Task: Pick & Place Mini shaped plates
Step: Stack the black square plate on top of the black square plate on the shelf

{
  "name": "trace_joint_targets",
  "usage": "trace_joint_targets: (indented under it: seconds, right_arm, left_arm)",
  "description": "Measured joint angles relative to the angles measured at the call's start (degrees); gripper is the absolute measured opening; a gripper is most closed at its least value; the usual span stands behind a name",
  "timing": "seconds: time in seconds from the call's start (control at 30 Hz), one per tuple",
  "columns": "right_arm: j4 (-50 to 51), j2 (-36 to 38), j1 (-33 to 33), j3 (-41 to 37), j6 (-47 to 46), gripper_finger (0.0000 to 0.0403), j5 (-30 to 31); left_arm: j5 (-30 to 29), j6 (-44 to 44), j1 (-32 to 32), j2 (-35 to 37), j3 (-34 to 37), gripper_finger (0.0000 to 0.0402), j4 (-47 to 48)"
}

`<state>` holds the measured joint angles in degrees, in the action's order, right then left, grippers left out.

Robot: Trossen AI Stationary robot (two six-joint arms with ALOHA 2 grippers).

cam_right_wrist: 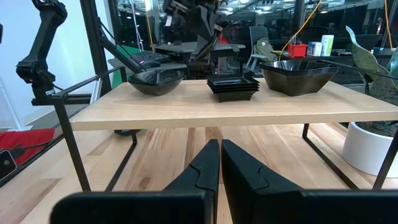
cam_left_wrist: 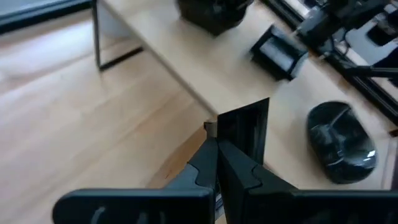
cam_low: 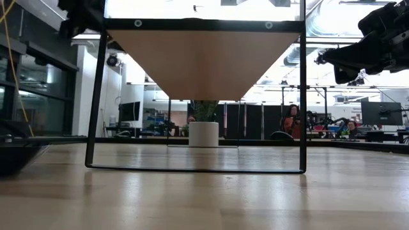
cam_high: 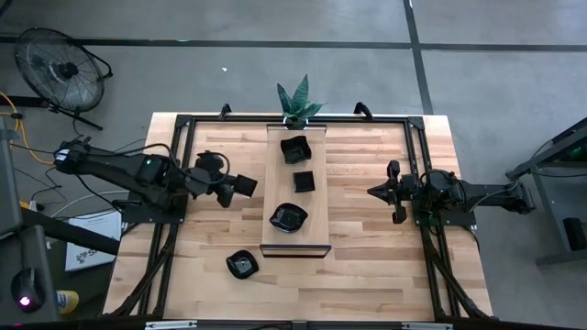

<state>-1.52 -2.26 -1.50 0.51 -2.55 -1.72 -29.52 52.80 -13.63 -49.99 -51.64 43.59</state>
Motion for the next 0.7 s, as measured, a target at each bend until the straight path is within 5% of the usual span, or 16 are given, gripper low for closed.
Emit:
trace_joint_targets:
  seconds: [0.33, 0.53, 0.7]
  right_arm:
    - [0.0, 0.0, 0.0, 0.0, 0.0, 0.0012, 0.0]
    - [0.0, 0.0, 0.0, 0.0, 0.0, 0.0012, 0.0]
    - [0.0, 0.0, 0.0, 0.0, 0.0, 0.0012, 0.0]
  left_arm:
    - [7.0, -8.2, 8.2, -7.3, -7.1, 0.0, -3.9]
    - [16.3, -12.5, 13.2, -12.2, -10.4, 0.0, -10.6]
    - [18.1, -12.0, 15.6, -16.1, -11.7, 0.0, -18.7]
